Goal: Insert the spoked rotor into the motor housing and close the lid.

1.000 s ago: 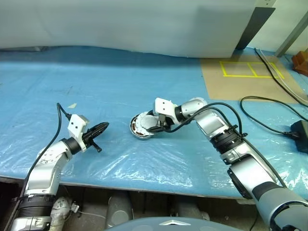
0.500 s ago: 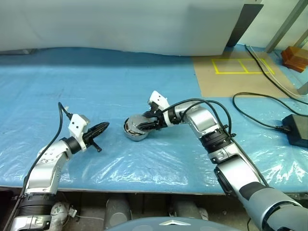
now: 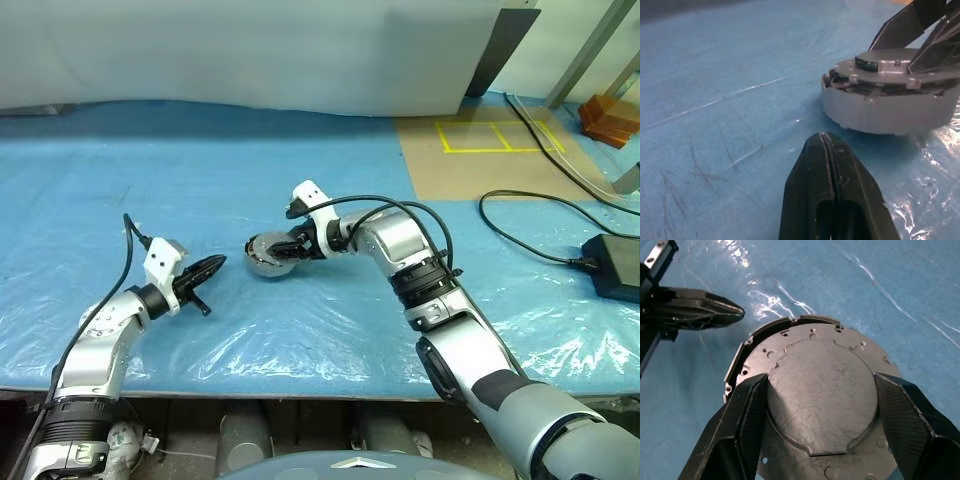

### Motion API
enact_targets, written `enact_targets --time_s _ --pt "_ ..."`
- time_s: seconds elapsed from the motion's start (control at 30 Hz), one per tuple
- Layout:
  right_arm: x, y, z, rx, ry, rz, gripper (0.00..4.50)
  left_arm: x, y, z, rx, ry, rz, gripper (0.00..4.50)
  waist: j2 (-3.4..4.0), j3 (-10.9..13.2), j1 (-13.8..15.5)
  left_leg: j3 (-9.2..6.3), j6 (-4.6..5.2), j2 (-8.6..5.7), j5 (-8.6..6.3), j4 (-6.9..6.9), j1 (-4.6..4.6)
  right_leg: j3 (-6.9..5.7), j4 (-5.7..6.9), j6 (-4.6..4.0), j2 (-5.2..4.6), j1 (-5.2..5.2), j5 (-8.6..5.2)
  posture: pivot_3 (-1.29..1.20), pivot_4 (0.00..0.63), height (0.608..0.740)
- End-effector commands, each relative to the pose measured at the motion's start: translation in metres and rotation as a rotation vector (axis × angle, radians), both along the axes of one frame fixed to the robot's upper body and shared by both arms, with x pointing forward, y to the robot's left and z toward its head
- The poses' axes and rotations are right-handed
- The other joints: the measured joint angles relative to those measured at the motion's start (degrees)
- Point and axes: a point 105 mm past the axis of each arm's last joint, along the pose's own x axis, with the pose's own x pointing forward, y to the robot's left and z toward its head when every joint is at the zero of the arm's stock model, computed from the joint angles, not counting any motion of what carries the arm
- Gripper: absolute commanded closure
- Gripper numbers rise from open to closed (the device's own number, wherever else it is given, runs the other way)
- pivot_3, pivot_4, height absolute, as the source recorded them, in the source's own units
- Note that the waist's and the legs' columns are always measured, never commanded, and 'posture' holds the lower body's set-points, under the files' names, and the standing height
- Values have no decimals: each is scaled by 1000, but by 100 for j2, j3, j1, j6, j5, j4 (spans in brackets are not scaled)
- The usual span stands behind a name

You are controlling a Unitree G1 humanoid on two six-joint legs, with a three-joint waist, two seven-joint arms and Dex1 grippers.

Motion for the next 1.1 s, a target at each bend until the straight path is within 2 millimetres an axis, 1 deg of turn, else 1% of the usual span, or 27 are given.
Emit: enact_targets --time_s 0.03,0.13,0.23,0.3,0.33,0.4,0.47,0.6,0.67,0.7,0.73,0.83,0.87,0.97,1.03,1.1 --pt "-8 -5 -8 -59 -36 70 1543 1 0 7 6 -37 -8 4500 0 0 6 0 0 -1 0 0 -1 0 -2 5 -1 0 3 0 150 740" --pt "-13 -2 2 -61 -108 145 1543 2 1 7 7 -38 -6 4500 -1 1 17 1 0 -1 0 -1 -8 0 -11 14 -1 0 8 0 150 740" --pt "-13 9 24 43 -69 129 1543 2 1 7 6 -37 -5 4500 -2 2 5 0 -3 0 -1 -5 -20 -1 -17 16 2 -8 9 0 150 740" --pt "-12 16 32 95 -30 100 1543 3 0 6 7 -38 -5 4500 -6 4 -5 -1 -6 2 -2 -5 -30 -2 -17 16 8 -19 9 0 150 740" --pt "-8 17 33 109 -6 59 1543 3 0 6 7 -39 -5 4500 -7 5 -4 -1 -6 3 -2 -5 -32 -2 -16 16 9 -22 9 0 150 740" --pt "4 15 26 75 12 -44 1543 3 0 6 7 -40 -6 4500 -5 7 -7 -1 -6 3 -3 -5 -34 -4 -15 16 10 -24 9 0 150 740" --pt "12 13 17 24 4 -110 1543 4 0 6 6 -40 -4 4500 -5 8 2 -1 -7 3 -3 -4 -34 -4 -15 16 8 -24 9 0 150 740" --pt "15 14 -4 -65 -39 -141 1543 5 1 5 9 -37 0 4500 -5 7 18 -1 -7 0 -3 -3 -33 -5 -15 16 2 -21 9 0 150 740" --pt "20 10 -22 -125 -37 -208 1543 5 1 5 8 -37 1 4500 -5 7 14 -1 -7 1 -3 -2 -30 -5 -12 17 2 -20 9 0 150 740" --pt "19 12 -26 -125 -26 -217 1543 6 1 5 8 -38 2 4500 -5 7 11 -1 -7 0 -3 -2 -21 -5 -7 17 2 -15 9 0 150 740" --pt "19 15 -26 -115 -23 -219 1543 6 1 5 9 -38 2 4500 -4 7 1 0 -7 -1 -3 -2 -13 -4 -2 16 1 -12 9 0 150 740" --pt "19 25 -9 -35 -36 -198 1543 6 3 4 15 -37 4 4500 -2 9 -3 0 -7 -1 -4 -1 2 0 6 10 0 -3 4 0 150 740" --pt "17 28 0 -7 -48 -166 1543 5 4 4 15 -36 5 4500 -1 9 1 0 -7 -1 -4 -1 2 2 6 -4 -1 -3 -4 0 150 740" --pt "8 35 25 86 -80 -31 1543 5 4 3 14 -35 6 4500 -1 11 13 -1 -7 -1 -4 0 -4 3 4 -6 -2 -6 -5 0 150 740" --pt "1 32 40 135 -109 52 1543 6 4 4 11 -38 7 4500 -3 16 33 -2 -7 0 -3 1 -13 1 0 17 -1 -9 8 0 150 740" --pt "-7 26 43 142 -125 130 1543 7 3 5 5 -43 6 4500 -5 17 49 -4 -7 0 -3 4 -25 -2 0 18 0 -14 9 0 150 740"
